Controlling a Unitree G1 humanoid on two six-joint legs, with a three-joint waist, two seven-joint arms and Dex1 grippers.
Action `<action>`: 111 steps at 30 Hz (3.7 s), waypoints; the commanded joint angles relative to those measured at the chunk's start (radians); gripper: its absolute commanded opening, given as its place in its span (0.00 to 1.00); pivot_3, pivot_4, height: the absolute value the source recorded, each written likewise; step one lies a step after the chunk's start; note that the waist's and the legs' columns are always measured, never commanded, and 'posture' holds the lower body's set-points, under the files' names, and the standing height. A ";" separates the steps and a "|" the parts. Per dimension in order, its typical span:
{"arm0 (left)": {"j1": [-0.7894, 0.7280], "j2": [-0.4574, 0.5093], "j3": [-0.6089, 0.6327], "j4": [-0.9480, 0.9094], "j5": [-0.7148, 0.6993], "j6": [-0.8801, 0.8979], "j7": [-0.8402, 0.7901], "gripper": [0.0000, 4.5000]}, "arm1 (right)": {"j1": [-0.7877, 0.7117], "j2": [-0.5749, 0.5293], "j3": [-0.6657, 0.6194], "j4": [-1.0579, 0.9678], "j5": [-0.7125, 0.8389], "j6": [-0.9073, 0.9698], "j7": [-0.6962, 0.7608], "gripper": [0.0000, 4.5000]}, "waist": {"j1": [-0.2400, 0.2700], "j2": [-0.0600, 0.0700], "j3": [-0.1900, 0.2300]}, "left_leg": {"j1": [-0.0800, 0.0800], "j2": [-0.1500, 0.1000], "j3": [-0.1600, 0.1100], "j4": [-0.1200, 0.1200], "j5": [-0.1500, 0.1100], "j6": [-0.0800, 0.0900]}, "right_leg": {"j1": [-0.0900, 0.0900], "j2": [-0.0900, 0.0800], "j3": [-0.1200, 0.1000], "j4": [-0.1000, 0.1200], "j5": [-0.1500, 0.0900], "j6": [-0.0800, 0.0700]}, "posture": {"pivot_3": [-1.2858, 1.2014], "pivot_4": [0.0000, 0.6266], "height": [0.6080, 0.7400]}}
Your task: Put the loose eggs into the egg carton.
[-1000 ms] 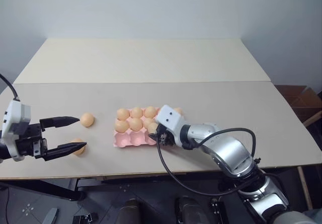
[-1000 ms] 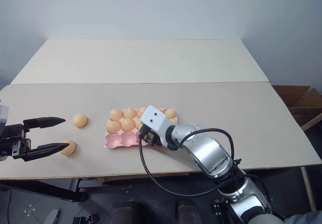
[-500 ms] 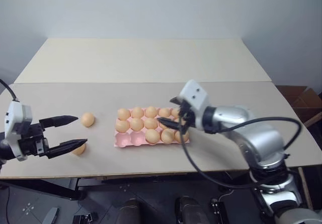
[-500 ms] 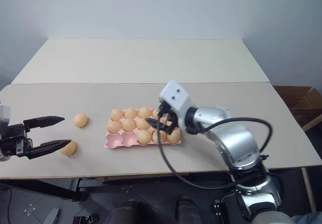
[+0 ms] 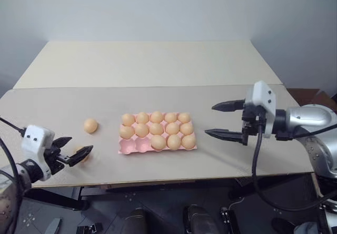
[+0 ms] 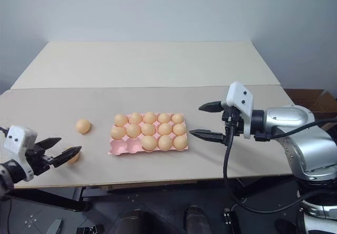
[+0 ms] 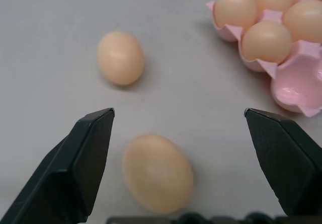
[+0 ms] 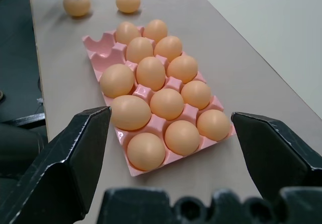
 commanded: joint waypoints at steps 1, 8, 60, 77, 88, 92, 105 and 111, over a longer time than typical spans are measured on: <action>-0.049 -0.004 -0.034 -0.023 0.012 0.075 0.095 1.00 | -0.006 -0.022 -0.044 -0.001 0.022 -0.047 0.013 0.99 | 0.001 0.000 0.000 | 0.000 0.000 0.000 0.000 0.000 0.000 | 0.000 0.000 0.000 0.000 0.001 -0.001 | 0.52 0.24 1.00; -0.186 -0.018 -0.162 0.036 0.027 0.280 0.222 1.00 | 0.003 -0.030 -0.055 -0.007 0.033 -0.049 -0.006 0.99 | 0.009 -0.001 0.000 | 0.000 -0.001 0.000 0.000 0.000 0.000 | 0.001 -0.001 0.000 -0.001 0.001 -0.001 | 0.52 0.24 1.00; -0.611 -0.015 -0.512 0.180 -0.033 -0.042 -0.275 0.99 | 0.138 -0.015 -0.146 -0.160 0.106 -0.010 -0.312 1.00 | 0.016 -0.001 0.001 | -0.001 -0.002 0.000 0.000 0.000 0.000 | 0.001 0.000 0.002 -0.002 0.002 0.001 | 0.52 0.24 1.00; 0.001 0.210 0.239 0.132 0.002 -0.347 -0.586 0.99 | 0.078 -0.011 -0.070 0.004 0.041 -0.155 -0.176 1.00 | 0.000 -0.001 0.001 | -0.001 0.000 0.002 0.000 0.000 0.000 | 0.000 -0.001 0.002 -0.002 -0.004 -0.002 | 0.52 0.24 1.00; 0.130 0.120 0.299 0.075 -0.028 -0.355 -0.519 0.99 | 0.060 -0.011 -0.060 0.049 0.027 -0.169 -0.147 1.00 | 0.022 -0.001 0.001 | 0.000 -0.001 0.003 0.000 0.000 0.000 | 0.000 -0.001 0.002 -0.003 -0.005 -0.002 | 0.52 0.24 1.00; 0.083 0.159 0.252 0.068 -0.037 -0.210 -0.394 0.99 | 0.052 -0.015 -0.063 0.044 0.027 -0.165 -0.151 1.00 | 0.021 -0.001 0.001 | -0.001 0.000 0.003 0.000 0.000 0.000 | 0.000 -0.001 0.002 -0.003 -0.003 -0.003 | 0.52 0.24 1.00; -0.582 0.040 -0.213 0.356 0.088 0.295 0.212 0.99 | 0.023 -0.017 -0.062 0.028 0.034 -0.145 -0.175 1.00 | 0.016 -0.002 0.001 | -0.001 -0.002 0.002 0.000 0.000 0.000 | 0.000 0.000 0.003 -0.002 0.003 0.002 | 0.52 0.24 1.00; -0.692 -0.047 -0.332 0.495 0.145 0.293 0.253 0.95 | 0.031 -0.017 -0.073 0.008 0.040 -0.137 -0.194 1.00 | 0.014 -0.002 0.001 | 0.000 -0.002 0.002 0.000 0.000 0.000 | 0.001 0.000 0.003 -0.002 0.004 0.002 | 0.52 0.24 1.00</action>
